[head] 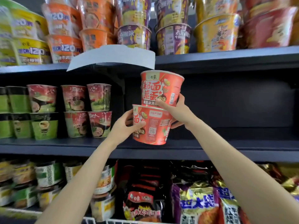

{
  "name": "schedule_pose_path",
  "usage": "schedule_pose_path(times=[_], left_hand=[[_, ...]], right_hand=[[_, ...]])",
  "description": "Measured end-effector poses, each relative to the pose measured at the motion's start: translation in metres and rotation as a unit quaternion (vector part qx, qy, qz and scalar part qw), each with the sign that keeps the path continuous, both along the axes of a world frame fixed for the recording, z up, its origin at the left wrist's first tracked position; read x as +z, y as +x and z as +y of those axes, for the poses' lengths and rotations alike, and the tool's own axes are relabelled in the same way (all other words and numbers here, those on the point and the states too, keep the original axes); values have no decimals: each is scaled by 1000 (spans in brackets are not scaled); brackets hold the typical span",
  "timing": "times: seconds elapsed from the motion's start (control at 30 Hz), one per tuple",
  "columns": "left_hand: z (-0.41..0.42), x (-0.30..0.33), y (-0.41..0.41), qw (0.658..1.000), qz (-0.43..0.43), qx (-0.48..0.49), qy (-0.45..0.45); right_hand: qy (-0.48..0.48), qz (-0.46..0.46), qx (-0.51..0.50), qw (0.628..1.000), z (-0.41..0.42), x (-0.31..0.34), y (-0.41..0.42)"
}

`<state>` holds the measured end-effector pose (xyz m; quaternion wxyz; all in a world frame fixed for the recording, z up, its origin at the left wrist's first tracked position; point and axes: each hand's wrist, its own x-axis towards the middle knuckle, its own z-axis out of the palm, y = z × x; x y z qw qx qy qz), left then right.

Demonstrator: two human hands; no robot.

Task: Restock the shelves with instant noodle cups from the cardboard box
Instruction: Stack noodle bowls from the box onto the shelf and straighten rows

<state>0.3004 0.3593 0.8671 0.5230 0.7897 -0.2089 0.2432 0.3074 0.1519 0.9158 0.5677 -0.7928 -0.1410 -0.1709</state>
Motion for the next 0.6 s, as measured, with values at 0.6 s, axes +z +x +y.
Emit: schedule_pose_path(times=[0.6], left_hand=[[60,9,125,989,133,6,-68]], right_hand=[[-31,5,-52,998,116,-12,150]])
